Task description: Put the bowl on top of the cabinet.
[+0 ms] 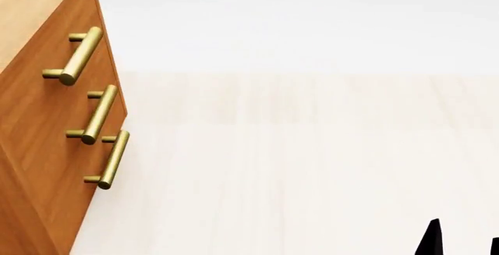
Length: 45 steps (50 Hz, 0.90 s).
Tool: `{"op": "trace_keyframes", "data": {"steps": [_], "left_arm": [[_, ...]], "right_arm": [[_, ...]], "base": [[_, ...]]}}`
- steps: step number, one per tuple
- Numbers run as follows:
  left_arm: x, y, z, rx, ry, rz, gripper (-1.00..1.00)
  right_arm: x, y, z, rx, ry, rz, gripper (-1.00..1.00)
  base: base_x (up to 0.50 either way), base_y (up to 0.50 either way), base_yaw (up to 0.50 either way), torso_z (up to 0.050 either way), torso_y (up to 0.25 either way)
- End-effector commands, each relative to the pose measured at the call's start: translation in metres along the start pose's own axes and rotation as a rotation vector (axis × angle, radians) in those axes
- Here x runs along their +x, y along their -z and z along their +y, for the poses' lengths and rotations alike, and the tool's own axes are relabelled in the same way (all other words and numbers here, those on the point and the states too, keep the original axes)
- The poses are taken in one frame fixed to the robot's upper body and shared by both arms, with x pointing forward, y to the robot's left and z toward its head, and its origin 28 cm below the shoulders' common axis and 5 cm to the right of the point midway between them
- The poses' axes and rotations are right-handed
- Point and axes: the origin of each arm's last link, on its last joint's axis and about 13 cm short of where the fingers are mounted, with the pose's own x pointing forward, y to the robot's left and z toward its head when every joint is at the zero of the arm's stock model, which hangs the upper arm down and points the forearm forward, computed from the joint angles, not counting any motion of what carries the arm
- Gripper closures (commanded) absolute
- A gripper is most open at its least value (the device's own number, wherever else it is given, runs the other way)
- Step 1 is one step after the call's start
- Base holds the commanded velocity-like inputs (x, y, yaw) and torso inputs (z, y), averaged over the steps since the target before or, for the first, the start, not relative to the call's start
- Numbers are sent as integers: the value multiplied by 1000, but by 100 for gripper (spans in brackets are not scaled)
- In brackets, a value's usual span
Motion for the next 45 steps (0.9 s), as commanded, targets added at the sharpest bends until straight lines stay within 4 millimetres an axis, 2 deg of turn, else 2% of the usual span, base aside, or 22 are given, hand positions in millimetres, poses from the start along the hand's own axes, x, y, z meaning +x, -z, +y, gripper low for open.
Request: {"op": "trace_keyframes", "data": {"steps": [1, 13, 23, 28, 36, 41, 45], "left_arm": [[7, -7, 6, -133, -110, -51, 100], [19, -7, 15, -221, -247, -127, 100], [27, 1, 21, -229, -318, -85, 100], [28, 3, 24, -220, -393, -45, 100], [22, -3, 22, -209, -420, -34, 100], [23, -9, 31, -241, -496, -24, 100], [25, -7, 33, -240, -492, -24, 100]], "right_arm": [[2, 2, 1, -6, -4, 5, -100], [3, 2, 2, -10, -4, 9, -100], [3, 2, 2, -11, -4, 9, -100], [3, 3, 2, -13, -3, 10, -100], [5, 6, 2, -18, -5, 20, -100], [6, 7, 2, -22, -1, 28, -100], [8, 11, 4, -20, -12, 39, -100]], "base": [[0, 0, 0, 0, 0], [0, 0, 0, 0, 0], [0, 0, 0, 0, 1], [0, 0, 0, 0, 0], [0, 0, 0, 0, 0], [0, 0, 0, 0, 2], [0, 0, 0, 2, 0]]}}
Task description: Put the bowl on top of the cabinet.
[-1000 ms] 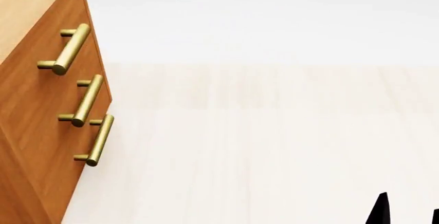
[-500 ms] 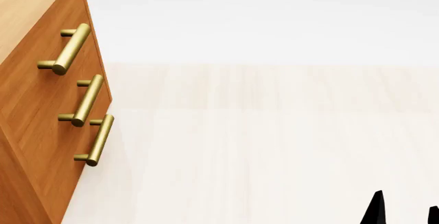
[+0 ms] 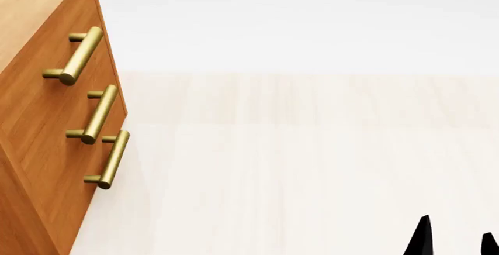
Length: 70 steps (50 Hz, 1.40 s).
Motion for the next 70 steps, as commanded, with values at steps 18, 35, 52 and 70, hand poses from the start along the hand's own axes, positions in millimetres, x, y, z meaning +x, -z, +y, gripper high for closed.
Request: {"op": "trace_keyframes", "data": {"steps": [18, 35, 52, 70], "left_arm": [[12, -8, 12, -38, -137, 14, 100], [28, -2, 22, -40, -165, 45, 100], [44, 4, 33, -49, -184, 57, 100], [50, 6, 37, -43, -197, 45, 100]], "right_arm": [[4, 6, 1, -17, -7, 21, -100], [5, 7, 1, -29, -8, 24, -100], [9, 12, 2, -44, -8, 45, -100], [9, 13, 3, -51, -7, 48, -100]], "base": [[0, 0, 0, 0, 0], [0, 0, 0, 0, 1], [0, 0, 0, 0, 0], [0, 0, 0, 1, 1]]}}
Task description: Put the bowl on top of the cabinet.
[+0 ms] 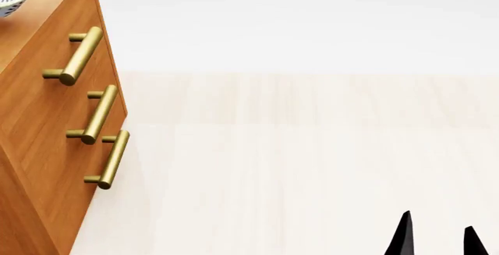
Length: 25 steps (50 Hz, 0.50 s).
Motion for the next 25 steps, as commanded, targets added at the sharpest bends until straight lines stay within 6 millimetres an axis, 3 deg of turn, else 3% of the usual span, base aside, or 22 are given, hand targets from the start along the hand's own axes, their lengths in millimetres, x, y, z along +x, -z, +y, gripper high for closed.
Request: {"op": "trace_keyframes", "data": {"steps": [1, 25], "left_arm": [[4, -1, 2, -15, 4, -4, 100], [11, 3, 4, -4, 5, -14, 100]], "right_arm": [[0, 0, 0, -4, 1, 2, -100], [2, 2, 1, -11, 2, 9, -100]], "base": [[0, 0, 0, 0, 0], [0, 0, 0, 0, 0]]}}
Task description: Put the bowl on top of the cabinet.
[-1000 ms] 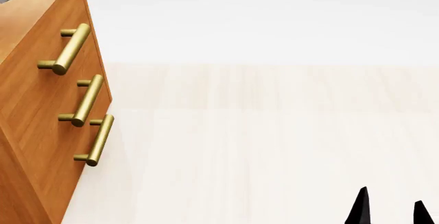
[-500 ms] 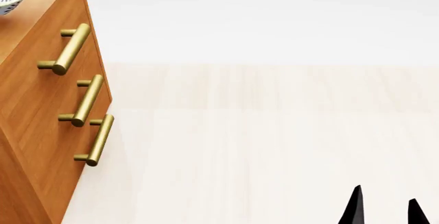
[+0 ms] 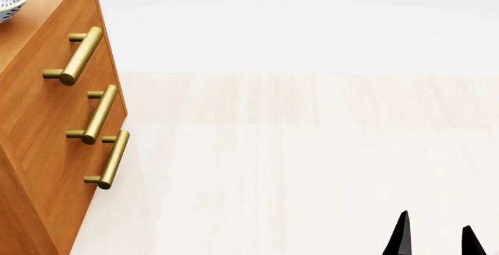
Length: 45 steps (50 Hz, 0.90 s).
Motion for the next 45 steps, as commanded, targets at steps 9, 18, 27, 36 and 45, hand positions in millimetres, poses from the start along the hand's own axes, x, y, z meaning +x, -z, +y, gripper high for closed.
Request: {"op": "trace_keyframes", "data": {"steps": [9, 18, 27, 36, 45], "left_arm": [[3, 0, 2, -5, 11, -4, -100], [1, -2, 1, -6, 4, -8, -100], [1, -2, 1, -7, 0, -10, -100], [0, -5, 1, -10, -2, -16, -100], [-7, -8, -1, -6, 4, -27, -100]], "right_arm": [[0, 0, 0, -1, 1, 2, -100], [0, 0, 0, 1, -3, 1, -100], [-1, -1, -1, 4, -2, -3, -100], [-2, -2, -1, 6, -4, -8, -100], [-4, -4, 0, 10, -10, -15, -100]], "base": [[0, 0, 0, 0, 0], [0, 0, 0, 0, 0], [0, 0, 0, 0, 0], [0, 0, 0, 0, 0], [0, 0, 0, 0, 0]]}}
